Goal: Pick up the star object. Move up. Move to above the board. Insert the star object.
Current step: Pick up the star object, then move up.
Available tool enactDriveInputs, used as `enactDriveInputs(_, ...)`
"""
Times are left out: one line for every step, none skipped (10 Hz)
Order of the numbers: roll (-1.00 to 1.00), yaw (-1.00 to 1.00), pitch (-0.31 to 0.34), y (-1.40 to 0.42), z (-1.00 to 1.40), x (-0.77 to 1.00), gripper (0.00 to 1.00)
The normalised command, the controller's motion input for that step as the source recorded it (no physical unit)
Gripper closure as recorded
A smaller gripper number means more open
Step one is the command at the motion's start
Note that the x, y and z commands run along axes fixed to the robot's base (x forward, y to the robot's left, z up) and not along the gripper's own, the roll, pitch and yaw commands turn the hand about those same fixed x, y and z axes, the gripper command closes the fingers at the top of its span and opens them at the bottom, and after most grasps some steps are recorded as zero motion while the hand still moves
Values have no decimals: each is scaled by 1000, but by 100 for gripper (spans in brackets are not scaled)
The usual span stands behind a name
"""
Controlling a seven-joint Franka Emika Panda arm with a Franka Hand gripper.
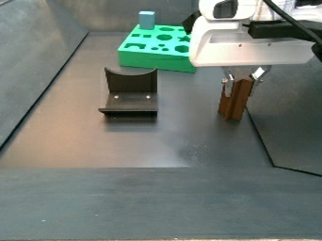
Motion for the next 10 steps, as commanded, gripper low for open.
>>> enactDriveInputs(0,0,0,0,0,0,100)
enactDriveInputs(0,0,0,0,0,0,100)
enactDriveInputs(0,0,0,0,0,0,100)
enactDriveInputs(0,0,0,0,0,0,100)
enactDriveInputs(0,0,0,0,0,0,100)
enactDriveInputs(0,0,0,0,0,0,100)
enactDriveInputs(0,0,0,0,0,0,100)
enactDriveInputs(0,0,0,0,0,0,100)
enactDriveInputs(0,0,0,0,0,0,100)
enactDriveInputs(0,0,0,0,833,0,100)
